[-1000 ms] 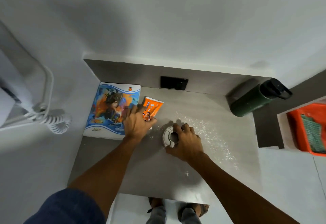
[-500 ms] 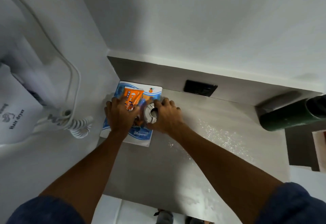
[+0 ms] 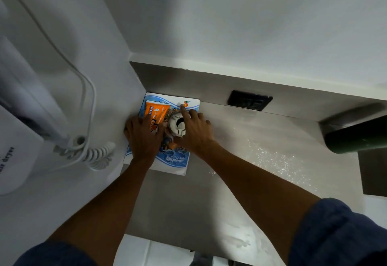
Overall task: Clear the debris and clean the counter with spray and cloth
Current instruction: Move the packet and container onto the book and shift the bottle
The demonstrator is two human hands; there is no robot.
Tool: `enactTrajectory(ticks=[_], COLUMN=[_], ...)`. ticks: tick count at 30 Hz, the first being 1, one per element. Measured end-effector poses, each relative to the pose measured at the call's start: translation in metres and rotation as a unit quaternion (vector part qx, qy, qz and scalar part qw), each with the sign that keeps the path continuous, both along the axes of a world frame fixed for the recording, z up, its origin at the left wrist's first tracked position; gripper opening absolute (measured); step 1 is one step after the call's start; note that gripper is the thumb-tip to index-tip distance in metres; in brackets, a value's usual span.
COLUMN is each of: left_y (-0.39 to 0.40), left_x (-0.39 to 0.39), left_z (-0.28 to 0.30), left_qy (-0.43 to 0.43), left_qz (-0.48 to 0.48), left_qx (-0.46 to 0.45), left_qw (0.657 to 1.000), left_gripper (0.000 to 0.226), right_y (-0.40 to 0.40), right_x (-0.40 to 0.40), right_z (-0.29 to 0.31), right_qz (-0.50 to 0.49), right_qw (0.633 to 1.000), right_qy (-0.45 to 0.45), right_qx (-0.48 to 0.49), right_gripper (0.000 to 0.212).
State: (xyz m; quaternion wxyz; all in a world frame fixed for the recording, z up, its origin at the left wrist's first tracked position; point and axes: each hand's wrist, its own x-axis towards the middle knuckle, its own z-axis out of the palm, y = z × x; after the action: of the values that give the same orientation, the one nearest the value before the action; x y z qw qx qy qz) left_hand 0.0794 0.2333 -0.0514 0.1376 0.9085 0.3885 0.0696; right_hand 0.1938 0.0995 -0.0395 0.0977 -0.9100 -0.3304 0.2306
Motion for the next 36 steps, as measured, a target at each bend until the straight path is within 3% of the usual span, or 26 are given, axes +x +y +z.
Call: enactTrajectory(ticks=[6, 13, 17, 20, 24, 27, 31, 33, 36], left_y=[-0.007, -0.044, -0.076, -0.107, -0.152, -0.179, -0.198, -0.205, -0.212], left_x=[0.0, -0.005, -0.011, -0.014, -0.029, -0.049, -0.075, -0.087, -0.099], left_z=[-0.007, -0.002, 0.002, 0.004, -0.005, -0.019, -0.036, -0.039, -0.044], left_qy=[0.023, -0.033, -0.086, -0.074, -0.057, -0.052, -0.06, -0.055, -0.031], left_qz=[0.01, 0.004, -0.096, -0.185, -0.238, -0.259, -0.286, -0.278, -0.28], left_qx=[0.018, 0.014, -0.004, -0.037, -0.027, -0.03, -0.02, -0.031, -0.059], left_qw=[1.0, 0.999, 0.992, 0.979, 0.969, 0.964, 0.956, 0.958, 0.958], left_gripper=[0.069, 0.062, 0.06, 0.063, 0.065, 0.066, 0.067, 0.072, 0.083], right_y=[-0.023, -0.081, -0.126, -0.163, -0.232, -0.289, -0.357, -0.383, -0.41], right_x=[-0.005, -0.007, -0.005, -0.002, 0.0, 0.002, 0.013, 0.02, 0.031], right_z=[-0.007, -0.003, 0.002, 0.015, 0.024, 0.027, 0.031, 0.037, 0.041], right_qz=[-0.054, -0.125, -0.15, -0.172, -0.275, -0.353, -0.467, -0.514, -0.562], right_qw=[0.994, 0.983, 0.969, 0.944, 0.88, 0.834, 0.734, 0.687, 0.618], right_qy=[0.068, 0.041, 0.048, 0.09, 0.139, 0.109, 0.071, 0.033, -0.001], right_qx=[0.072, 0.129, 0.191, 0.266, 0.361, 0.41, 0.489, 0.512, 0.55], right_gripper=[0.135, 0.116, 0.11, 0.099, 0.103, 0.075, 0.029, 0.033, 0.062])
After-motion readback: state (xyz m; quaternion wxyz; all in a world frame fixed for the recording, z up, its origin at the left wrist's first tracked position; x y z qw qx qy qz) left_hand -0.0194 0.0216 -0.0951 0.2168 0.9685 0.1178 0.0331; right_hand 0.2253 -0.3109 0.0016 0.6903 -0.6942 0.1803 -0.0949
